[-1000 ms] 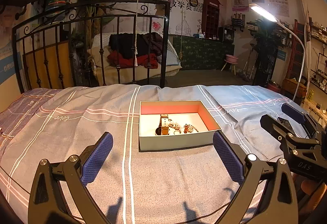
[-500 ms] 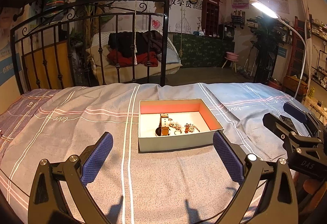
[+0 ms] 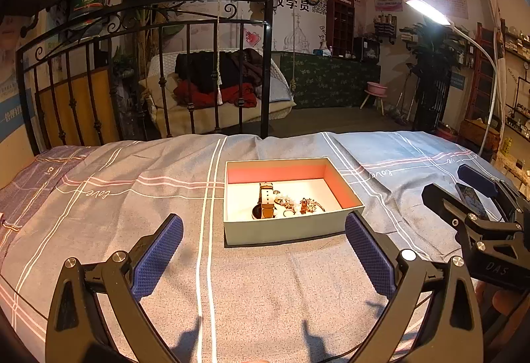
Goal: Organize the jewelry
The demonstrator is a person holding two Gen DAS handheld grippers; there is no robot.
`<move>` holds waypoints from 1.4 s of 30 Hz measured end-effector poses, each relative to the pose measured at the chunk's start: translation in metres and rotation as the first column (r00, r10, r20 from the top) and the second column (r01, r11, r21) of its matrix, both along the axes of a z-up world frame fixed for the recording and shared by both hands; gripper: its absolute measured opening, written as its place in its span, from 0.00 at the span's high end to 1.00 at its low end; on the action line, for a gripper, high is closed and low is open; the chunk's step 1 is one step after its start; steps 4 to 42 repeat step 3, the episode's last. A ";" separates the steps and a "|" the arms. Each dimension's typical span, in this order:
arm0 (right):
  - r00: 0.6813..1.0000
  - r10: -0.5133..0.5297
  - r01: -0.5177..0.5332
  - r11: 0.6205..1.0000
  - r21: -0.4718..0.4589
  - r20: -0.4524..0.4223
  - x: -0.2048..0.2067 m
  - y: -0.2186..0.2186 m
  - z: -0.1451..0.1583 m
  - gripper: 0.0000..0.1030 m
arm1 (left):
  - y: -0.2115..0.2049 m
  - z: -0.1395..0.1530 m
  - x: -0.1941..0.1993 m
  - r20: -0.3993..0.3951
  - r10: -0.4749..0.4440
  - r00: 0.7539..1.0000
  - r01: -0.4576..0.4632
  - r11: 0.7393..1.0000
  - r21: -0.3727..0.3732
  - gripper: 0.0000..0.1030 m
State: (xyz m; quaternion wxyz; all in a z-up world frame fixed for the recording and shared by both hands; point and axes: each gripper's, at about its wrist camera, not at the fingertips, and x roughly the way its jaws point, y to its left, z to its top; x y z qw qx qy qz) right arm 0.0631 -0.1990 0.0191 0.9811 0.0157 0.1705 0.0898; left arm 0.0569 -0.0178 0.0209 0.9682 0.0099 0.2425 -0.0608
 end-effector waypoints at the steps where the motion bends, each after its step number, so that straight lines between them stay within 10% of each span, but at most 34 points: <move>1: 1.000 -0.001 0.001 1.000 0.000 0.000 0.000 0.000 0.000 0.05 | 0.000 0.000 0.000 0.002 0.003 1.000 -0.003 1.000 0.000 0.06; 42: 1.000 -0.001 0.001 1.000 0.001 0.001 0.000 0.000 0.000 0.05 | 0.000 0.000 0.000 -0.004 0.008 1.000 -0.008 1.000 0.001 0.06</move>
